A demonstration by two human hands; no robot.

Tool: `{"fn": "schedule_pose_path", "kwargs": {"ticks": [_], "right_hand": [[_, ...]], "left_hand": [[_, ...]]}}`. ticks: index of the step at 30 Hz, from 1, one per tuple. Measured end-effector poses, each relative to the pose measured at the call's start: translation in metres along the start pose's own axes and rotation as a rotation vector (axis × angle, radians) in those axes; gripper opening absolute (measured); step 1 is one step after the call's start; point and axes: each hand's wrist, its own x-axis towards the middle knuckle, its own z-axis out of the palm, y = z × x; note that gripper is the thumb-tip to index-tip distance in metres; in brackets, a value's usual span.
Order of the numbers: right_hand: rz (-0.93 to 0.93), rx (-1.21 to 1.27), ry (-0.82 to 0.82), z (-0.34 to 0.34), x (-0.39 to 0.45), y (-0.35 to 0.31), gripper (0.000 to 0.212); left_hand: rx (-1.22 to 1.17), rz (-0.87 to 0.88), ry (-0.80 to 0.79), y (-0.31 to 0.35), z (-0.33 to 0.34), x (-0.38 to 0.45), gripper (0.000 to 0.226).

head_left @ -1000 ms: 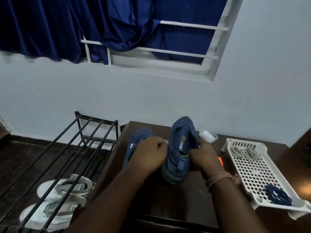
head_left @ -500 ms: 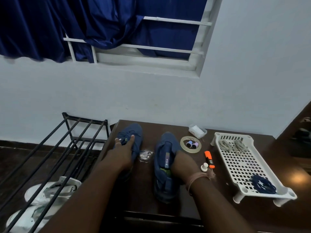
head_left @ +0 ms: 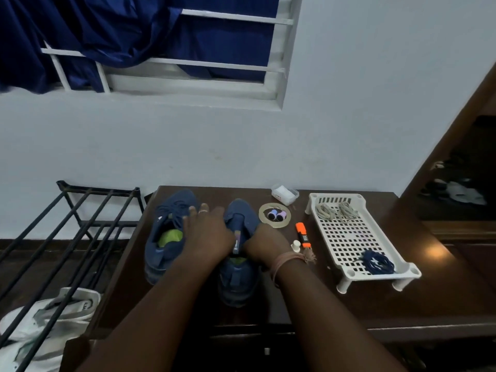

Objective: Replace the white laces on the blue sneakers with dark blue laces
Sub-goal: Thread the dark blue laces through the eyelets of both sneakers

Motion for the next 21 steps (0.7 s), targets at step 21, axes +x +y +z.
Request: {"fn": "schedule_pose_path", "kwargs": {"ticks": [21], "right_hand": [[0.748, -0.034, 0.407, -0.075, -0.024, 0.176, 0.034]], "left_hand": [[-0.509, 0.369, -0.242, 0.162, 0.109, -0.051, 0.061]]}}
